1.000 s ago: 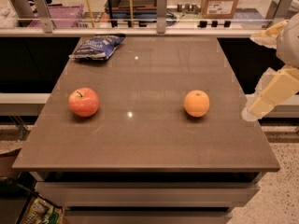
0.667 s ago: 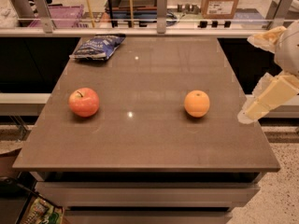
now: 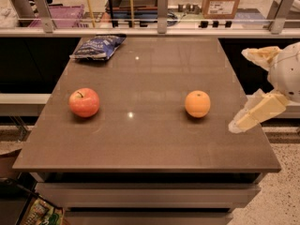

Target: Move orange near blue chip bag

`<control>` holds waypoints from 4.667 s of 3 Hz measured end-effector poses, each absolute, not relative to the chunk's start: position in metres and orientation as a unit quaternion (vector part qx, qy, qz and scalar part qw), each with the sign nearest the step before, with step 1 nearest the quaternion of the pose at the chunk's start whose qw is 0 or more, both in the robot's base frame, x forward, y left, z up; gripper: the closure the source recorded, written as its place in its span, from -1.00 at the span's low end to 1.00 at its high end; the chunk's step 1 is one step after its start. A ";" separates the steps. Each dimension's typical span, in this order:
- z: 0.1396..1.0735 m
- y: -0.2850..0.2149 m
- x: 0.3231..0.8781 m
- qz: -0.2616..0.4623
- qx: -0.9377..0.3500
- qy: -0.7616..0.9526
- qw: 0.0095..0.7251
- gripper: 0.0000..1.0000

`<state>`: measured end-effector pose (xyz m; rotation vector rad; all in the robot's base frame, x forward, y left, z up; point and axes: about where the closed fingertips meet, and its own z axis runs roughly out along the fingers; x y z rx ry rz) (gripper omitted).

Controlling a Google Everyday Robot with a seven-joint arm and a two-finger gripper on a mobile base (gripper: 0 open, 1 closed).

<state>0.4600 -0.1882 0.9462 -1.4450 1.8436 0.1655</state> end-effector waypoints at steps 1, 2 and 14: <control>0.925 -0.193 0.468 0.096 -0.546 0.735 0.391 -1.00; 0.910 -0.198 0.477 0.119 -0.525 0.748 0.387 -1.00; 0.847 -0.140 0.527 0.208 -0.505 0.734 0.403 1.00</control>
Offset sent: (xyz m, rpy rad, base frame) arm 0.0301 -0.0190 -0.0575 0.1672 0.1468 -0.0901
